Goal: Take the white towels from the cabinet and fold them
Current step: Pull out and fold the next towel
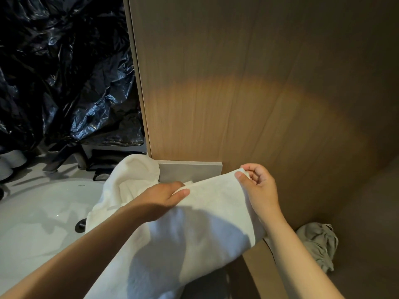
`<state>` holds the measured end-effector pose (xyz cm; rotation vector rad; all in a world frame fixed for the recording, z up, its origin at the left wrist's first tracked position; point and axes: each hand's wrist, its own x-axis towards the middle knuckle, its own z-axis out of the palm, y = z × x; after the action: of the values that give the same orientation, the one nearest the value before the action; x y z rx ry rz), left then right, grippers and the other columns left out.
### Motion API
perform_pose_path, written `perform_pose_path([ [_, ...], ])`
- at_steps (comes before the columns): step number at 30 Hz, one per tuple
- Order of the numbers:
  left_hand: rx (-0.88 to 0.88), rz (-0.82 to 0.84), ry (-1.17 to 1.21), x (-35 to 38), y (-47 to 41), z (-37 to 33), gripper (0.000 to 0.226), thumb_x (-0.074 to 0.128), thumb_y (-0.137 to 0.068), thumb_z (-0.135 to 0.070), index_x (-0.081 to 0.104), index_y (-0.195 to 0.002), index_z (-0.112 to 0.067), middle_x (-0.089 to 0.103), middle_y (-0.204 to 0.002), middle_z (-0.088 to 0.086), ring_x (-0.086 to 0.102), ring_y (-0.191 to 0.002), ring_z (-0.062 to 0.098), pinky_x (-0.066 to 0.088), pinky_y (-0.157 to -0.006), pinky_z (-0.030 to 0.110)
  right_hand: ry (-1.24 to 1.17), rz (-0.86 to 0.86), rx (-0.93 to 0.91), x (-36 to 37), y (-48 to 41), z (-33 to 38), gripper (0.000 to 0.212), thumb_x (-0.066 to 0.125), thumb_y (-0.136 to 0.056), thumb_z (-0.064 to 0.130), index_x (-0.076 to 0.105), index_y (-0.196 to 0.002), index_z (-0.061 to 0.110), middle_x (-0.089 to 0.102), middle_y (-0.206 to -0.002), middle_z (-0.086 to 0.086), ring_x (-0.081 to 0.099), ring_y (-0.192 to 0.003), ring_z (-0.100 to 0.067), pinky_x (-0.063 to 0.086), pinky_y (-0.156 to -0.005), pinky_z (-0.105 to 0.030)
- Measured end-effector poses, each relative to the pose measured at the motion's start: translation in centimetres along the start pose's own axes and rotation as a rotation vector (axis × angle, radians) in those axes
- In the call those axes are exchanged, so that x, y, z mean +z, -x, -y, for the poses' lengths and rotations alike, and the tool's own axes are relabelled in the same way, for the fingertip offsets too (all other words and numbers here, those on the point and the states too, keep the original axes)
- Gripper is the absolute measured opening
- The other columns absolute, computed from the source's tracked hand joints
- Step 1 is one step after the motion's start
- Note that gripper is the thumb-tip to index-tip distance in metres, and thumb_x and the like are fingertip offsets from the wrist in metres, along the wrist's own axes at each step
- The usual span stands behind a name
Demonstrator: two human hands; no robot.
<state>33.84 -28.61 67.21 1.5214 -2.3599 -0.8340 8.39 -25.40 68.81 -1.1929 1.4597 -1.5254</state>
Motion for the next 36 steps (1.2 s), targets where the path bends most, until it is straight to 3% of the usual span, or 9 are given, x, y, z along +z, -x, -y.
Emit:
perform_pose_path([
  [2, 0.01, 0.012, -0.001, -0.5, 0.0, -0.3, 0.038, 0.032, -0.098, -0.057, 0.057, -0.1, -0.028, 0.062, -0.095, -0.008, 0.056, -0.091, 0.013, 0.043, -0.083, 0.032, -0.032, 0.011, -0.001, 0.1, 0.1, 0.7, 0.015, 0.068, -0.088, 0.004, 0.064, -0.102, 0.008, 0.063, -0.072, 0.006, 0.058, -0.061, 0.003, 0.047, -0.057, -0.012],
  [7, 0.093, -0.052, 0.259, -1.6, 0.2, -0.7, 0.013, 0.068, -0.089, -0.034, 0.066, -0.082, -0.024, 0.065, -0.076, -0.008, 0.059, -0.071, 0.004, 0.044, -0.067, 0.02, -0.039, -0.021, 0.011, -0.3, 0.4, 1.2, 0.03, 0.075, -0.083, 0.009, 0.064, -0.111, 0.016, 0.069, -0.093, 0.004, 0.067, -0.081, -0.003, 0.05, -0.065, -0.013],
  [11, 0.147, -0.086, 0.323, -2.6, 0.9, -1.5, 0.012, 0.068, -0.089, -0.029, 0.066, -0.082, -0.02, 0.063, -0.069, -0.012, 0.055, -0.064, 0.001, 0.042, -0.062, 0.021, 0.036, -0.022, 0.098, -1.1, 1.7, 0.6, 0.053, 0.074, -0.085, 0.022, 0.053, -0.134, 0.02, 0.061, -0.125, 0.008, 0.06, -0.112, -0.007, 0.049, -0.082, -0.015],
  [14, 0.213, -0.109, 0.297, -2.9, 1.7, -2.2, 0.01, 0.064, -0.088, -0.038, 0.064, -0.084, -0.028, 0.065, -0.077, -0.01, 0.059, -0.071, 0.006, 0.045, -0.068, 0.026, 0.039, -0.065, 0.154, -1.2, 3.8, -0.3, 0.057, 0.071, -0.087, 0.024, 0.048, -0.139, 0.019, 0.056, -0.131, 0.006, 0.055, -0.12, -0.01, 0.046, -0.091, -0.02],
  [21, 0.331, -0.166, 0.336, -3.8, 3.9, -4.3, 0.017, 0.057, -0.084, -0.046, 0.063, -0.089, -0.031, 0.067, -0.081, -0.007, 0.062, -0.078, 0.015, 0.049, -0.078, 0.044, 0.075, -0.058, 0.333, -0.1, 9.7, -3.2, 0.014, 0.061, -0.095, 0.027, 0.068, -0.105, 0.021, 0.07, -0.101, 0.0, 0.064, -0.085, -0.011, 0.049, -0.064, -0.015],
  [26, 0.381, -0.175, 0.461, -4.4, 5.8, -7.6, 0.014, 0.06, -0.083, -0.041, 0.066, -0.088, -0.029, 0.067, -0.082, -0.003, 0.062, -0.078, 0.02, 0.05, -0.076, 0.045, -0.001, -0.016, 0.453, 0.3, 12.0, -3.0, 0.036, 0.061, -0.089, 0.049, 0.068, -0.11, 0.02, 0.074, -0.101, 0.001, 0.069, -0.097, -0.02, 0.057, -0.086, -0.033],
  [29, 0.422, -0.195, 0.495, -4.4, 6.9, -10.2, 0.015, 0.059, -0.084, -0.039, 0.068, -0.091, -0.029, 0.069, -0.085, -0.005, 0.065, -0.079, 0.018, 0.052, -0.077, 0.046, -0.179, 0.004, 0.566, -1.5, 12.6, -1.0, 0.045, 0.058, -0.092, 0.052, 0.067, -0.111, 0.012, 0.075, -0.099, -0.001, 0.072, -0.087, -0.018, 0.055, -0.074, -0.028],
  [32, 0.437, -0.256, 0.542, -3.9, 8.0, -13.1, 0.02, 0.06, -0.084, -0.038, 0.069, -0.094, -0.023, 0.069, -0.087, -0.001, 0.065, -0.083, 0.025, 0.051, -0.079, 0.049, -0.393, 0.068, 0.613, -5.0, 13.8, 1.2, 0.049, 0.066, -0.083, 0.052, 0.064, -0.093, 0.004, 0.052, -0.066, -0.011, 0.041, -0.042, -0.016, 0.034, -0.04, -0.021],
  [36, 0.458, -0.308, 0.508, -2.3, 9.4, -17.8, 0.022, 0.058, -0.083, -0.039, 0.068, -0.092, -0.022, 0.067, -0.089, -0.001, 0.062, -0.084, 0.02, 0.048, -0.075, 0.032, -0.424, 0.029, 0.587, -11.1, 16.0, 4.2, 0.032, 0.068, -0.084, 0.041, 0.062, -0.085, 0.009, 0.04, -0.054, -0.002, 0.025, -0.04, -0.009, 0.019, -0.042, -0.021],
])
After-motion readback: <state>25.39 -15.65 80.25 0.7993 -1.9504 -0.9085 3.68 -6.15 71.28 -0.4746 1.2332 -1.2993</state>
